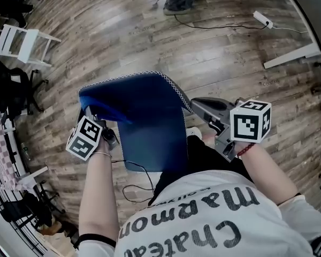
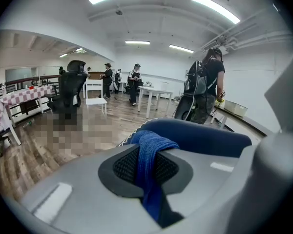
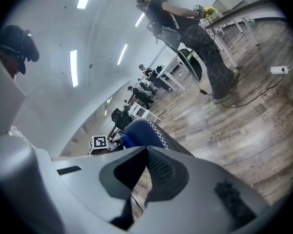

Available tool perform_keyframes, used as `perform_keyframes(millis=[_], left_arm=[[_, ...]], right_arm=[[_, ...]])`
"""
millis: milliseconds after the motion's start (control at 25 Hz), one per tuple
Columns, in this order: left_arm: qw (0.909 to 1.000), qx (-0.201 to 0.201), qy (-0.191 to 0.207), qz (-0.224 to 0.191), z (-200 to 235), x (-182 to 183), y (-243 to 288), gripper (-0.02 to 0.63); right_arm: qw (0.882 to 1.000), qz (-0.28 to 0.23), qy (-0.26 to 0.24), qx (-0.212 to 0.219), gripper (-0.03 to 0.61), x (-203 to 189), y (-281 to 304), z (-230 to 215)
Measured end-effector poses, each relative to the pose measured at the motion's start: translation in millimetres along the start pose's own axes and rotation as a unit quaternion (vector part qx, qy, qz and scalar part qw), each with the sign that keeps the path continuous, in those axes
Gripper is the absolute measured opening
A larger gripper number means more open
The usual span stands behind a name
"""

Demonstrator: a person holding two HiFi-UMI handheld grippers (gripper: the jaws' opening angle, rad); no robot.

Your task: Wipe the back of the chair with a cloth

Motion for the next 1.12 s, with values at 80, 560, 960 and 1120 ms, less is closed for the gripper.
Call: perform_keyframes(millis=[80, 560, 960, 1120], left_arm=[[1.0000, 0.000, -0.002, -0.005, -3, -3, 0, 0.023], [0.9987, -0.034, 0.038, 0.001, -43, -25, -1, 0.023], [0.9947, -0.087, 0.039, 0.039, -82, -59, -5, 0.023], [0.9886, -0.120, 0.058, 0.069, -102, -82, -9, 0.025]], right_arm=[[1.000, 0.000, 0.001, -0.004, 0.015, -1, -3, -2], [1.000, -0.001, 0.010, -0.010, 0.015, -2, -1, -9], [1.000, -0.003, 0.015, -0.010, 0.015, -10, -3, -13], [1.000, -0.005, 0.015, -0.010, 0.014, -10, -5, -12]])
Point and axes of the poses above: the fingertips, and each gripper's own axes: y forward along the fingers, z to its left, x out of its top, the point moved 2 cm from there along -y, backward along the fingers, and after that the axes turned 14 degrees about -y, right-handed, at the moved point
